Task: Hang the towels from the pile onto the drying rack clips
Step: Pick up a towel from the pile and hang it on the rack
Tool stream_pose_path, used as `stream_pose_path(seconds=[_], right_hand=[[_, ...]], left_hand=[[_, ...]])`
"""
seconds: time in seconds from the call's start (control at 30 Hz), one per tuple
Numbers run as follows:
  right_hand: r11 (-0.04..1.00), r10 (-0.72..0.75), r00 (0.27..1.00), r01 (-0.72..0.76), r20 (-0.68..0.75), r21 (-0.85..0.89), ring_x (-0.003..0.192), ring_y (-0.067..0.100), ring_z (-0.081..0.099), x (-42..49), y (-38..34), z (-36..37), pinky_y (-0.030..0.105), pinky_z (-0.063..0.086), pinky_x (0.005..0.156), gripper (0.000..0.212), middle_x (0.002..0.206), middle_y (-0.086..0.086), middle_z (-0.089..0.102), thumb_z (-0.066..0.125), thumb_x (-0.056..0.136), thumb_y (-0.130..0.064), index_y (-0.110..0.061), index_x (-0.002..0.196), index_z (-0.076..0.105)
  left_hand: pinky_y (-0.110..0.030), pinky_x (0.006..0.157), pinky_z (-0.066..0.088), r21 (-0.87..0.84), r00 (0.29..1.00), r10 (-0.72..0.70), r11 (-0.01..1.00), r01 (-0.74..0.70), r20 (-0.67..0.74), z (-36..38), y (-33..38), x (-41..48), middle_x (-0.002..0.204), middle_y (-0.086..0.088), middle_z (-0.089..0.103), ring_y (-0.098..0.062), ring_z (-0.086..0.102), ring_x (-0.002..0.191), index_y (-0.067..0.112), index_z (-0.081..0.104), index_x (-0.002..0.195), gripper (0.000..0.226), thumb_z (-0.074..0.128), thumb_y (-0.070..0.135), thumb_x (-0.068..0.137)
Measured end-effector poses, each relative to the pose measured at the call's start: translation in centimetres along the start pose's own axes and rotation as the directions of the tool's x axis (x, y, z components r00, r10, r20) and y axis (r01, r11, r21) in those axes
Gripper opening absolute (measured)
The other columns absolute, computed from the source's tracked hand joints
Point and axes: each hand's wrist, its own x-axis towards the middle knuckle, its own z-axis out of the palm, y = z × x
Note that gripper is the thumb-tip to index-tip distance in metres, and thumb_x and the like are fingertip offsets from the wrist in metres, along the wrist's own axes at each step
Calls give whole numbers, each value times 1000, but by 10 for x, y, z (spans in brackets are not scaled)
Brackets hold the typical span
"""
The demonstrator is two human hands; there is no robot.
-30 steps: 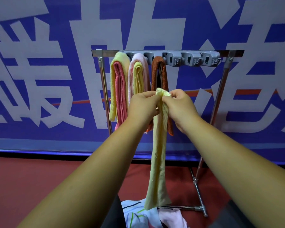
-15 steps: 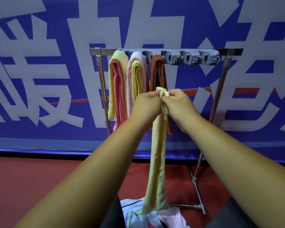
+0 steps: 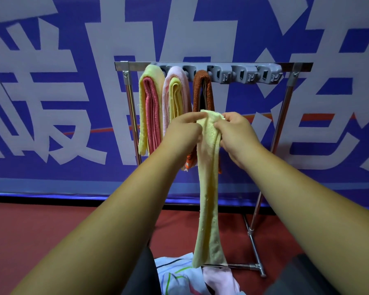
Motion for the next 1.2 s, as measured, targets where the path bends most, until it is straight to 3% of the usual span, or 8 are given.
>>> stream_pose_path(seconds=[0.17,0.3,0.5,0.7,0.77,0.9,1.0,1.2], right_hand=[[995,15,1000,-15,6,99,113,38,71,4,-3,-5,65,56,102,26,113,17,74,53,87,-21,-27,106,70],[996,14,998,-18,53,82,115,30,69,9,0,-8,59,54,107,27,113,9,74,53,86,-25,-27,105,71],[999,6,998,-9,66,46,114,30,68,17,0,-11,60,57,103,35,116,10,72,52,80,-29,-30,110,71],[958,13,998,-32,69,284,117,45,69,15,0,-16,60,58,101,31,114,22,72,59,92,-19,-11,121,68],[906,60,975,-144,215,399,120,41,71,10,11,-17,55,59,101,38,117,20,75,61,101,-24,-3,133,64],[972,110,877,-193,469,133,117,44,71,-10,40,-17,44,57,91,45,122,18,77,77,93,-29,-6,131,70],[958,133,867,-237,481,163,113,32,76,-28,61,-5,37,62,94,40,117,15,79,79,90,-11,-2,127,71],[931,157,883,-282,442,231,108,32,77,-43,88,14,47,58,104,46,112,18,80,87,79,-23,0,117,77]], left_hand=[[-44,103,55,113,997,-69,991,65,29,-22,-14,12,123,-4,74,-20,68,118,15,64,139,72,85,27,72],[-56,105,56,84,988,-24,996,12,149,-27,-16,13,111,-11,79,-30,73,114,14,78,108,20,79,24,90],[-50,101,60,59,968,54,996,-71,245,-25,-3,7,115,-3,79,-23,76,110,23,77,122,24,73,28,99],[-53,99,60,33,966,137,988,-148,218,-19,12,8,115,-7,78,-31,74,111,23,76,120,21,71,24,100],[-52,97,61,24,962,169,984,-178,214,-19,17,12,114,-10,77,-30,75,104,21,74,120,20,70,22,101],[-47,89,64,-30,967,184,983,-181,177,-21,26,17,107,-6,77,-24,75,95,21,72,122,22,70,29,101],[-49,90,64,-20,971,162,987,-161,178,-24,25,18,112,-6,77,-26,76,98,25,71,124,25,69,35,101],[-45,86,64,-103,991,101,990,-92,87,-30,3,22,113,-9,79,-27,77,100,22,74,125,26,71,30,100]])
